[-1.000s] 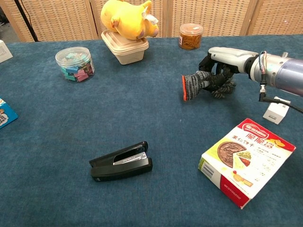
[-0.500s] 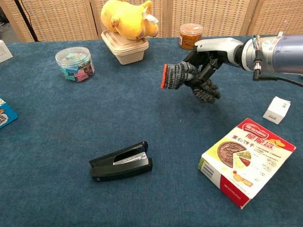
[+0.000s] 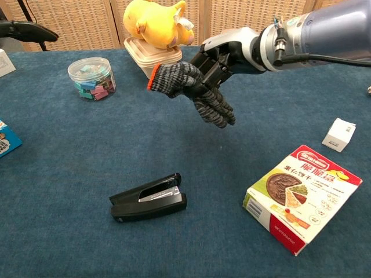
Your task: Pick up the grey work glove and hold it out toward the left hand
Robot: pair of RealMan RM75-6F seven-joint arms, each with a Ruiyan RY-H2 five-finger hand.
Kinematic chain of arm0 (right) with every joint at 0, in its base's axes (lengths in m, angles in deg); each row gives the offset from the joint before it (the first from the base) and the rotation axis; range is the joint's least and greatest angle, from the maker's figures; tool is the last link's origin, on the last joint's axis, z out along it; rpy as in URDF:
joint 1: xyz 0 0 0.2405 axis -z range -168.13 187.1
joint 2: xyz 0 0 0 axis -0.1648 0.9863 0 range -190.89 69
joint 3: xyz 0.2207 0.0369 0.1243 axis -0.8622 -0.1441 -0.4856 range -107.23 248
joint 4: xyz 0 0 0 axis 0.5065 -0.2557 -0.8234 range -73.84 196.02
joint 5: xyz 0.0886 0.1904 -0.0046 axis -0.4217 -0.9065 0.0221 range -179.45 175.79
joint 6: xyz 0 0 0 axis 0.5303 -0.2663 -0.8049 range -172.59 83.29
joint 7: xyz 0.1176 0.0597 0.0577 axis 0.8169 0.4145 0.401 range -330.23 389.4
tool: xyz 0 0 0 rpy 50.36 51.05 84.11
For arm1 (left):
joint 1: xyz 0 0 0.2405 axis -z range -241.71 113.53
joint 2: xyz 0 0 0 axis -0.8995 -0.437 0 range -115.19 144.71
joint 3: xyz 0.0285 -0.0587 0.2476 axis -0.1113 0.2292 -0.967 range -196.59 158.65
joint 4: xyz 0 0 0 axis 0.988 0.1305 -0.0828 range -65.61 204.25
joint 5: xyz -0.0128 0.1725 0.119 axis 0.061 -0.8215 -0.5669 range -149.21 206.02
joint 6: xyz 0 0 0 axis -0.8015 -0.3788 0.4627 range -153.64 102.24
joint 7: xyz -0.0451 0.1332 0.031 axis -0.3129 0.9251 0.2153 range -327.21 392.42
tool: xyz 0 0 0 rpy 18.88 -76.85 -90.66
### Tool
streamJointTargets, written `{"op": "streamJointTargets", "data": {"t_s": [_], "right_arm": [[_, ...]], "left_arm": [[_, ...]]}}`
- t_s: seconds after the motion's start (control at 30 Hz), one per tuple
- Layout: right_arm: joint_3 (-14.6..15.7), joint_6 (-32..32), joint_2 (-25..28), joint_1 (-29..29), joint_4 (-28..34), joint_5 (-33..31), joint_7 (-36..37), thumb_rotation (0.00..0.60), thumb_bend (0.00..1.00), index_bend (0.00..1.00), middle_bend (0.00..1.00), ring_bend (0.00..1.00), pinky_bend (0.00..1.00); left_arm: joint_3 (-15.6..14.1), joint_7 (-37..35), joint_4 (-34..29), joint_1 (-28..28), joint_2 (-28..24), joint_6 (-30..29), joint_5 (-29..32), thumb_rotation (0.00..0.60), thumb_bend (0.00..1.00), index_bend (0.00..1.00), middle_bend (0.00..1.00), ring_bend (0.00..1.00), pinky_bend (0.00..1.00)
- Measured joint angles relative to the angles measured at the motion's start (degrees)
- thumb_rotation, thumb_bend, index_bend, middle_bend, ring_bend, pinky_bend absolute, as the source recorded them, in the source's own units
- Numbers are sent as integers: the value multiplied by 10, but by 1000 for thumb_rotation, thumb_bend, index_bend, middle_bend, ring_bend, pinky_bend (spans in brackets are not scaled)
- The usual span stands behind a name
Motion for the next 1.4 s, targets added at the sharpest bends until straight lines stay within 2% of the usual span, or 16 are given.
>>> {"op": "streamJointTargets", "data": {"t_s": [0.23, 0.43, 0.67, 0.97, 1.4], "right_arm": [[11, -21, -13, -47, 27, -84, -17, 600, 443, 596, 514, 371, 431], [13, -23, -34, -68, 27, -118, -12, 600, 444, 598, 514, 371, 431], [14, -24, -36, -71, 21, -120, -7, 600, 444, 599, 515, 372, 432], [11, -16, -16, -65, 15, -120, 6, 600, 444, 601, 517, 373, 432], [6, 5, 0, -58, 18, -107, 28, 600, 443, 602, 517, 373, 432]], "left_arm": [[4, 52, -18, 32, 19, 44, 6, 600, 87, 68, 0, 0, 0], [11, 109, -59, 56, 27, 85, 32, 600, 87, 68, 0, 0, 0], [6, 150, -82, 66, 33, 104, 50, 600, 86, 68, 0, 0, 0], [-13, 138, -62, 58, 35, 78, 48, 600, 87, 68, 0, 0, 0], [-12, 149, -64, 72, 51, 90, 69, 600, 87, 68, 0, 0, 0]]}}
